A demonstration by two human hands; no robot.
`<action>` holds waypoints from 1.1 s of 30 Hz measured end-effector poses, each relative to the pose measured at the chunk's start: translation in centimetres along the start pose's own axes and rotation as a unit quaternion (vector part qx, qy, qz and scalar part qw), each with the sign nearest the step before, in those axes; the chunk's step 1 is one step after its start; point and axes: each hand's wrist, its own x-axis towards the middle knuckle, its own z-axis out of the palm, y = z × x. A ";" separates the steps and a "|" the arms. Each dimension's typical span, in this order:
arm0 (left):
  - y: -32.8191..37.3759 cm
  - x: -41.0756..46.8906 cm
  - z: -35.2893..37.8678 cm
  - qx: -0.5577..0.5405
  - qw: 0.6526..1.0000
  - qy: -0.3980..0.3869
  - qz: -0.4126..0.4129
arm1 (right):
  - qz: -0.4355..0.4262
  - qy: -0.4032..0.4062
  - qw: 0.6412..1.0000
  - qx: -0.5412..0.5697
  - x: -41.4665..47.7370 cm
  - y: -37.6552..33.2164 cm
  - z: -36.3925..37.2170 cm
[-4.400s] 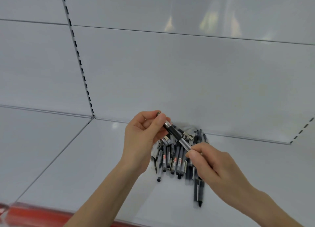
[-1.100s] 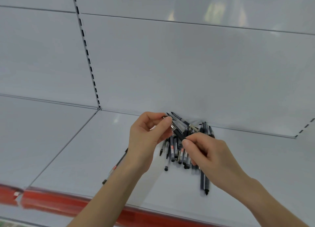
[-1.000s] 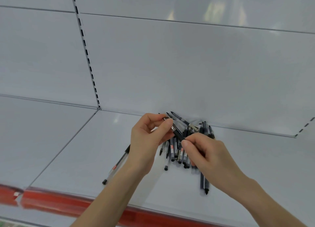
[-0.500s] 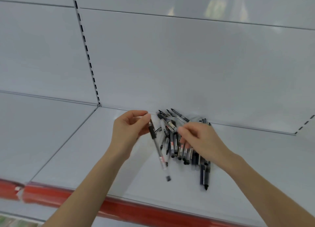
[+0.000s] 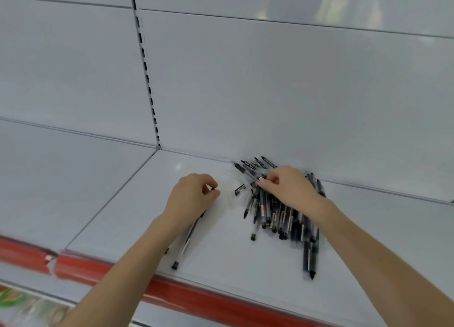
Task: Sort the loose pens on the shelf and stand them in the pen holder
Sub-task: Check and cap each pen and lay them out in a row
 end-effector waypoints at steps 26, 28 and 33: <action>3.4 4.6 1.8 -0.034 0.994 -0.104 -0.005 | 0.115 0.046 0.938 0.323 -6.7 3.2 -2.7; 3.4 4.1 1.4 -0.160 0.983 -0.083 -0.026 | 0.087 0.070 0.948 0.298 -7.2 2.8 -2.6; 4.9 2.2 -1.2 -0.554 0.823 -0.041 -0.119 | -0.066 0.141 0.950 0.271 -9.6 0.1 -3.3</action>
